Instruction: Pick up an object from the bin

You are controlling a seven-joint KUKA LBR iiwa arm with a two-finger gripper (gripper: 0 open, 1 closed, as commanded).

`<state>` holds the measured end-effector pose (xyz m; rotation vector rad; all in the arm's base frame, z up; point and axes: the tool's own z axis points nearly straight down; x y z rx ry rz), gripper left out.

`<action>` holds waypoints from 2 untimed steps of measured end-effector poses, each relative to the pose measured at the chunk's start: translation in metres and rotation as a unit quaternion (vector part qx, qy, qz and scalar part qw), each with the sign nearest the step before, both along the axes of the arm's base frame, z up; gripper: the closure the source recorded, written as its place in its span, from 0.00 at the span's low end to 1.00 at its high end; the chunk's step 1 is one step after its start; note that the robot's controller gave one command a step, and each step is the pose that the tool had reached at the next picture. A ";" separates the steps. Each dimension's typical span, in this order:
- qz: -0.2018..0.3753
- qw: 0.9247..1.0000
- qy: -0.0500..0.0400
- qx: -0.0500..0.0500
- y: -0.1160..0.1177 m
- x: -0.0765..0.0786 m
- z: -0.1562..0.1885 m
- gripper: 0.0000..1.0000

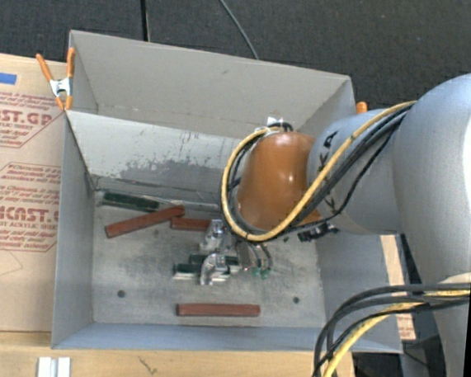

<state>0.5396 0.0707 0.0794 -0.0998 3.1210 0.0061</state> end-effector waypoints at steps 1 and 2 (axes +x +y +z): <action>0.000 1.000 0.000 0.000 0.000 0.000 0.000 1.00; 0.015 1.000 0.008 -0.002 0.000 0.012 0.118 1.00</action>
Offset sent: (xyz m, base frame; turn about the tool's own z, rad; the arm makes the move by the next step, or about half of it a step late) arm 0.0118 -0.0014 0.1187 -0.0290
